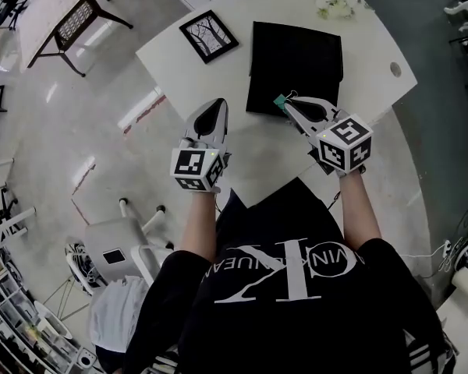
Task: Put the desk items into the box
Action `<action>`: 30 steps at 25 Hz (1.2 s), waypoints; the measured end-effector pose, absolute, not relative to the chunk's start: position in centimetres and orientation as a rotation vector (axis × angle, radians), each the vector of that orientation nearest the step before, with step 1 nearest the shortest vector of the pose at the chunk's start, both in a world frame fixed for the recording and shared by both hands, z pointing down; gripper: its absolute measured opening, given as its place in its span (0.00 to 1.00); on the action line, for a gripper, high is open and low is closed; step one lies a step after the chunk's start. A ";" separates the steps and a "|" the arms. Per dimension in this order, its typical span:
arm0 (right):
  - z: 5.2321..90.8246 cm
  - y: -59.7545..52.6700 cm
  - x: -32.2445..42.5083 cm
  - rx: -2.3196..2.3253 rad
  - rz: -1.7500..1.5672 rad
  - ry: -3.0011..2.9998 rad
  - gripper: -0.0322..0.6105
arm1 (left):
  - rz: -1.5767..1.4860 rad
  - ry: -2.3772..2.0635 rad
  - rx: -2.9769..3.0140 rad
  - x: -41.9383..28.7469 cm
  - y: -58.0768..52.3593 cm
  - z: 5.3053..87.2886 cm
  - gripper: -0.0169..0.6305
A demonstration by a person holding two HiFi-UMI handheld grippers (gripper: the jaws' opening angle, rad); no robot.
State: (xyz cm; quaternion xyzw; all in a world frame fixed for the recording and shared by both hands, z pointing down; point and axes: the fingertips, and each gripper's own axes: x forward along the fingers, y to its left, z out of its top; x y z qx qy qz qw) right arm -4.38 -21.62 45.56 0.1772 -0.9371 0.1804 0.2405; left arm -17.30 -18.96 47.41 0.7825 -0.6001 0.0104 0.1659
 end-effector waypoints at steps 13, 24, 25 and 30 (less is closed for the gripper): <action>50.2 -23.0 -4.7 0.321 0.385 -2.342 0.08 | 0.063 -1.745 2.175 -17.2 -19.9 48.3 0.04; 52.6 -23.2 -5.6 0.191 0.329 -2.260 0.08 | 0.070 -1.781 2.124 -17.8 -19.6 48.8 0.04; 52.7 -23.2 -5.6 0.184 0.331 -2.256 0.08 | 0.068 -1.784 2.118 -17.9 -19.5 48.8 0.04; 52.9 -23.0 -5.7 0.166 0.328 -2.255 0.08 | 0.064 -1.806 2.102 -18.1 -19.1 48.5 0.04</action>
